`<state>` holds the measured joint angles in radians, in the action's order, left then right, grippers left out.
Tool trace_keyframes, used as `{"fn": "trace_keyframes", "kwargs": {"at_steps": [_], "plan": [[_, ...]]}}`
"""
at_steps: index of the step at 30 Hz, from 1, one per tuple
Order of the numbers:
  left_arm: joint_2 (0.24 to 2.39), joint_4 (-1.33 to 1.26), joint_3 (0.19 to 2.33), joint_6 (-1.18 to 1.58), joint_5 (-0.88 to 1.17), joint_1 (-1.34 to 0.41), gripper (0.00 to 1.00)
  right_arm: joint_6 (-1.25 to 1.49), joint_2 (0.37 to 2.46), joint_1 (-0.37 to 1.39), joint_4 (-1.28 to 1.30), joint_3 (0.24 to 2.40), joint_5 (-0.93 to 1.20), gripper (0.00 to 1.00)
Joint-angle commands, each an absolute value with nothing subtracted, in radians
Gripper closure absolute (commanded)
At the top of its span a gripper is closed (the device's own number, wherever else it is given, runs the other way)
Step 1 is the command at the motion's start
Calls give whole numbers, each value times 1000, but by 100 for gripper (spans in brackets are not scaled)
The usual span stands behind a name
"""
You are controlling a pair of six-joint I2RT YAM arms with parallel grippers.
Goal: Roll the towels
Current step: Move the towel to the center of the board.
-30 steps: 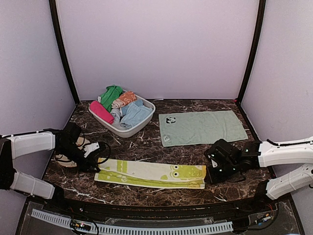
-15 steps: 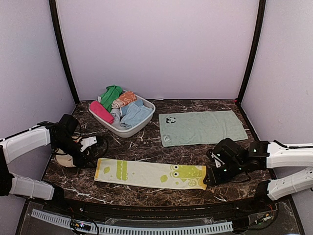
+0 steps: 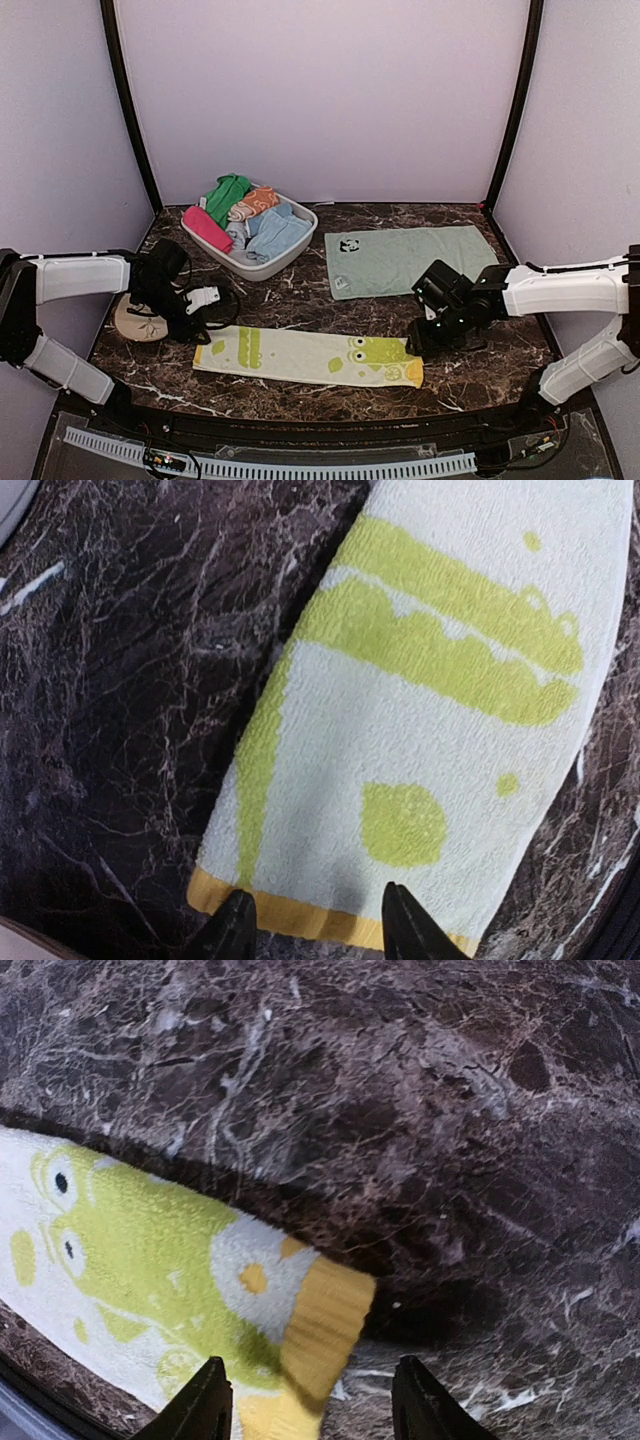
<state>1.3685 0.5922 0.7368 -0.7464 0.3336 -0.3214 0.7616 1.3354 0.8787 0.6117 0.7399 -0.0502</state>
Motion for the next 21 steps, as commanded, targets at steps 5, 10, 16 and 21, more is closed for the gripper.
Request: {"fn": "trace_keyframes", "kwargs": {"at_steps": [5,10,16,21], "plan": [[1404,466,624,-768,128,-331,57,694,1367,775,534,705,-65,40],[1375,484,628,-758,180,-330,55,662,1381,766,424,674,22,40],[1364,515,649,-756,191,-331,48,617,1429,754,397,680,63,48],[1365,512,641,-764,192,-331,49,604,1447,745,390,676,114,64]]}}
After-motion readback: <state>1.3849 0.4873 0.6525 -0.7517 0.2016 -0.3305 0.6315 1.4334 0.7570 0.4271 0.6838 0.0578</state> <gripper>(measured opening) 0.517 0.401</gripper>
